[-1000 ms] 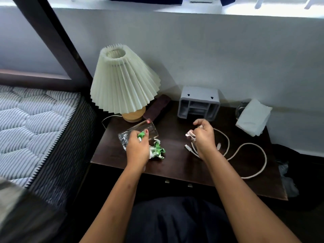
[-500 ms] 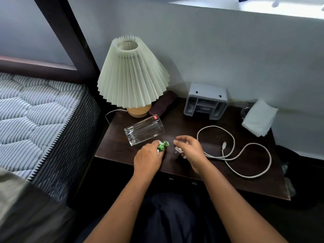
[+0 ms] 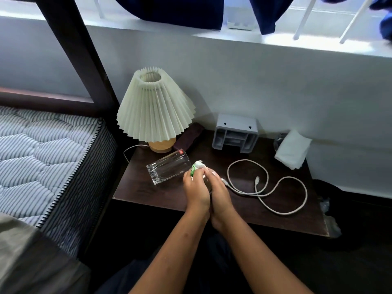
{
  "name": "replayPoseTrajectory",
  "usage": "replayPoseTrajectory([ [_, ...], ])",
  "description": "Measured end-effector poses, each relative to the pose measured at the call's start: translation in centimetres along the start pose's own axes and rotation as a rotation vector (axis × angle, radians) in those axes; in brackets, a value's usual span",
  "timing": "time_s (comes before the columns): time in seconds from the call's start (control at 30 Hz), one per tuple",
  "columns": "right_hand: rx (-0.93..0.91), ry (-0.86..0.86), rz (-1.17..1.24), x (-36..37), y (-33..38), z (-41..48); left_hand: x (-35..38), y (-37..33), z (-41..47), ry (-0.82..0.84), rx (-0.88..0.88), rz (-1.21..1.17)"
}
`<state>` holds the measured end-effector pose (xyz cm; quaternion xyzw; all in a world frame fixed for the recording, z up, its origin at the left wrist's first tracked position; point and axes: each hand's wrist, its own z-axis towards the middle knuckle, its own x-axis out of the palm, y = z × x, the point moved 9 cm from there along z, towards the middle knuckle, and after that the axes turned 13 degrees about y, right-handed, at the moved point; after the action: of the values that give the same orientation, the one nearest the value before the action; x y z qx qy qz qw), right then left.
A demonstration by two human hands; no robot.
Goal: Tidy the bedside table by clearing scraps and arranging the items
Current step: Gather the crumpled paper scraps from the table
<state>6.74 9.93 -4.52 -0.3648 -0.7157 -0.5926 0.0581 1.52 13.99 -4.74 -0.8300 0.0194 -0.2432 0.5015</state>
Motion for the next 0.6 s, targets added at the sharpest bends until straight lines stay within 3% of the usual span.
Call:
replayPoseTrajectory([
  [0.17, -0.088, -0.024, 0.034, 0.9, 2.4, -2.9, 2.1, -4.8, -2.6, -0.041, 0.161, 0.392],
  [0.33, -0.169, -0.122, 0.017, -0.7, 6.4, -5.4, 6.3, -6.0, -5.7, 0.095, 0.347, 0.610],
  [0.47, -0.272, -0.266, 0.034, -3.6, 9.1, -7.8, 9.9, -3.8, -7.9, 0.303, 0.283, 0.525],
  [0.6, -0.341, -0.469, 0.023, -8.4, 10.8, -10.8, 13.8, 0.3, -10.0, 0.549, 0.052, 0.361],
])
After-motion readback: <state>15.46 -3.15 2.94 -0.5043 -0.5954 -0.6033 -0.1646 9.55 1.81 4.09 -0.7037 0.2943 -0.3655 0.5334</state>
